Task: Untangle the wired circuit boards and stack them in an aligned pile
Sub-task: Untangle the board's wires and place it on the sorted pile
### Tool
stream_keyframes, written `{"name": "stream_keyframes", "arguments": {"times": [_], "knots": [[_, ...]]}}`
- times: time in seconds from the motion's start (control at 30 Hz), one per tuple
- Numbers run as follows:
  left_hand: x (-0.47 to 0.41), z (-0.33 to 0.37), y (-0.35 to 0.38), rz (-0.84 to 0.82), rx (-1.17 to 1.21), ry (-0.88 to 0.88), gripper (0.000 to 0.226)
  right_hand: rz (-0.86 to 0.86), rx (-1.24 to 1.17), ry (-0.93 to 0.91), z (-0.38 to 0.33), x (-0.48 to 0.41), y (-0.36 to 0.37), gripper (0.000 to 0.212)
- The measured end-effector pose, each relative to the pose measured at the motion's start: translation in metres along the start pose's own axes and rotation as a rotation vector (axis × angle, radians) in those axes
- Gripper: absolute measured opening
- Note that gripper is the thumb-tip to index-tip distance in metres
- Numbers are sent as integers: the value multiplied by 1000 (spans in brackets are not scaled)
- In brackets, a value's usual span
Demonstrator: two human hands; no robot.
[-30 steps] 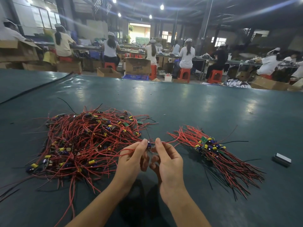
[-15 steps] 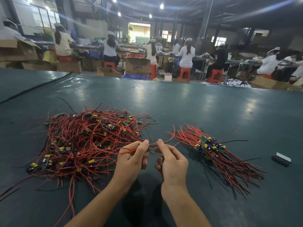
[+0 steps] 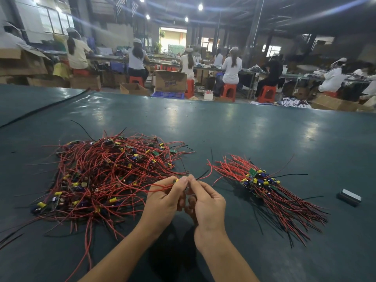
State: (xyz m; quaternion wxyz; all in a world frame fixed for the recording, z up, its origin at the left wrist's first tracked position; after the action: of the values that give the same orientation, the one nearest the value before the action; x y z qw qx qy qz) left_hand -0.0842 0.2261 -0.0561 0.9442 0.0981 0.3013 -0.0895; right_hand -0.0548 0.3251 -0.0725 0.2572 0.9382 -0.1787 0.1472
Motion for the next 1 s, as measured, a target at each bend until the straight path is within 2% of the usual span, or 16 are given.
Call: {"name": "stream_keyframes", "arguments": {"times": [0.1, 0.23, 0.37, 0.63, 0.87, 1.0], "knots": [[-1, 4, -2, 52, -16, 16, 39, 99, -28, 47, -5, -3, -8, 20], [-2, 3, -10, 163, 6, -24, 38, 200, -173, 76, -20, -9, -25, 13], [0, 2, -6, 154, 8, -37, 40, 241, -211, 20, -27, -11, -34, 17], [-5, 6, -15, 172, 24, -34, 49, 219, -164, -132, -31, -7, -33, 12], [-5, 5, -16, 164, -2, -50, 48, 149, -363, 23, -29, -4, -31, 6], [-5, 5, -11, 126, 24, -49, 41, 155, -405, 55, -29, -4, -34, 10]]}}
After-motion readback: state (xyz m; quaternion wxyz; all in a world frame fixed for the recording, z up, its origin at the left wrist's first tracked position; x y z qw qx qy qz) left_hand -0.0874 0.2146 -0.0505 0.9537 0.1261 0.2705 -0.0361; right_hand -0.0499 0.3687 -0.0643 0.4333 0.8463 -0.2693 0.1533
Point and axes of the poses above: each hand's wrist, its own x-axis away from the middle knuckle, its own y-axis out of the palm, z = x × y, the point moved 6 cm from there along -x, towards the middle knuckle, and after that the axes turned 15 degrees about y, right-handed, at the moved point
